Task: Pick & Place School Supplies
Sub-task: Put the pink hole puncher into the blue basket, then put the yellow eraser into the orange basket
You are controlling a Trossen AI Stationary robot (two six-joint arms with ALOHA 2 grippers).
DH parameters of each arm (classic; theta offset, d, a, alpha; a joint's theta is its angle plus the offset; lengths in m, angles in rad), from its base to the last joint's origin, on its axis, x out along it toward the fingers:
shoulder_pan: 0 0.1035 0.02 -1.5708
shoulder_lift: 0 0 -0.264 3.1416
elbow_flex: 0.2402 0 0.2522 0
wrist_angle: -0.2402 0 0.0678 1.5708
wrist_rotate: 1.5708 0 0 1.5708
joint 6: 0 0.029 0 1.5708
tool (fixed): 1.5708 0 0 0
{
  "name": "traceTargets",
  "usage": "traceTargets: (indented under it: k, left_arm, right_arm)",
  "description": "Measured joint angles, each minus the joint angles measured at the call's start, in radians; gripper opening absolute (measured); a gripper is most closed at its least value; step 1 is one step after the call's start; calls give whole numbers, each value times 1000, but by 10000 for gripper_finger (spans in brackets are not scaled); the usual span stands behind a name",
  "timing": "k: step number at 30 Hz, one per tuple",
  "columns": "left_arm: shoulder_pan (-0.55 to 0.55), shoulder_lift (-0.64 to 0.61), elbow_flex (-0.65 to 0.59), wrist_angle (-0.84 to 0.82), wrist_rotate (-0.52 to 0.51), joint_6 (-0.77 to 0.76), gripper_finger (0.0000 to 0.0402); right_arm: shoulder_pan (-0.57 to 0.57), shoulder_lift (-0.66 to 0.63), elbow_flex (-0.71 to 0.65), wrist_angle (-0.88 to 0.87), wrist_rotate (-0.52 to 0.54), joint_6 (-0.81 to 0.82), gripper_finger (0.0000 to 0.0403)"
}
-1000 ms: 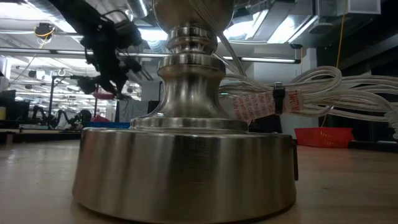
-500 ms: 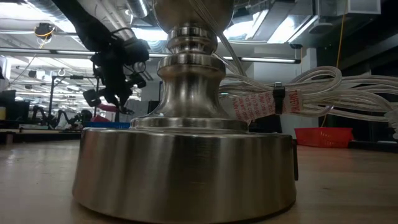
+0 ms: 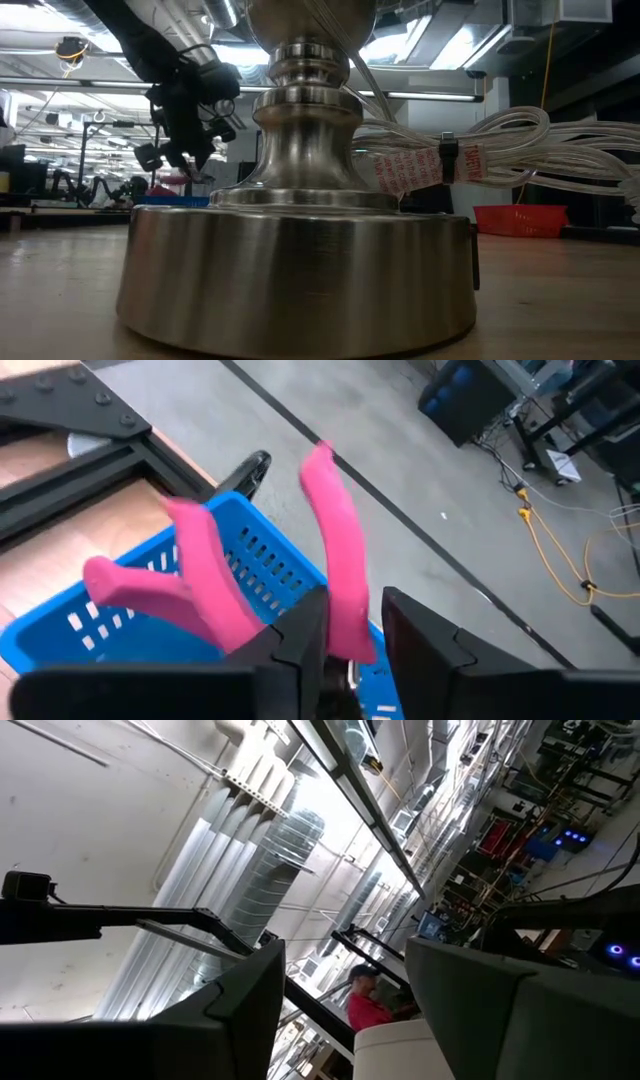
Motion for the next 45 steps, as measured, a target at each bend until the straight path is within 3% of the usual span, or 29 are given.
traceTargets:
  k: [10,14,17,20,23,25,32,37,45]
  left_arm:
    - [-23,-23,0,0,5,-20,114]
    - [-42,-83,0,21,27,98,114]
    - [-74,-143,0,67,183,351,111]
    - [-144,-190,0,82,428,592,108]
    - [-254,-232,0,33,640,736,105]
    - [-348,-264,1,-40,690,774,103]
    - [-715,-400,1,-310,564,788,97]
    - [-970,-497,1,-424,430,633,97]
    - [-1239,-589,1,-458,232,335,97]
  right_arm:
    - [0,0,0,0,0,0,213]
    - [0,0,0,0,-5,-1,213]
    - [0,0,0,0,-27,-7,213]
    - [0,0,0,0,-33,-27,213]
    - [0,1,0,-2,-55,-34,213]
    - [0,8,0,-13,-80,-30,213]
    - [0,94,0,-83,-110,-6,213]
    - [1,136,1,-370,-186,213,213]
    - [61,201,0,-886,39,756,213]
